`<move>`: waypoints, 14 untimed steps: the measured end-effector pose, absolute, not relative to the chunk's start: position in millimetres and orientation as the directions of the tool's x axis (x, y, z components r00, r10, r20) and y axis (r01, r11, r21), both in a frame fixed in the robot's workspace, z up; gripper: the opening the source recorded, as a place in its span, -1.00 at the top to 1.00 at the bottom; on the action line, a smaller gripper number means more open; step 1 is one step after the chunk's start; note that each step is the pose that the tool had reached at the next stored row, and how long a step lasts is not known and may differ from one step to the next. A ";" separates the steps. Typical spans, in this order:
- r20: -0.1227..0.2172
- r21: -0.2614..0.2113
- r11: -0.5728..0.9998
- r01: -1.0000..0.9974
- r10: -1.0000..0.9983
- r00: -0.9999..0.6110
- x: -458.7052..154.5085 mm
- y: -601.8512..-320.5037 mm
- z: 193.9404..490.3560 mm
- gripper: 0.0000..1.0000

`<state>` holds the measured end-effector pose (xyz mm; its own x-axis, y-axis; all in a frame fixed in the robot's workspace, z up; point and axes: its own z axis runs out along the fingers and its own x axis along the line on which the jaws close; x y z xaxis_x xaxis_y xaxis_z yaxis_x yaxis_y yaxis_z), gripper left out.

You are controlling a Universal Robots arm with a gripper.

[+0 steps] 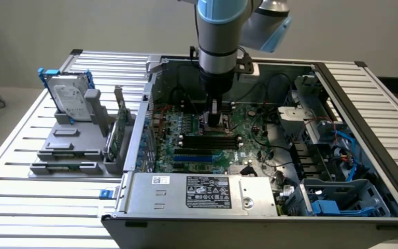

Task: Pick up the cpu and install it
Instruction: 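Place the cpu into insertion slot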

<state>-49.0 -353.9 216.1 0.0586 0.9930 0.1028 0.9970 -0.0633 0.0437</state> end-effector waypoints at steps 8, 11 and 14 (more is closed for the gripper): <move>0.119 0.043 -0.064 0.997 0.991 0.059 -49.0 -356.2 213.5 -0.09; 0.122 0.043 -0.064 0.997 0.991 0.059 -49.0 -356.8 212.5 -0.09; 0.122 0.043 -0.064 0.997 0.991 0.059 -48.5 -357.4 212.2 -0.09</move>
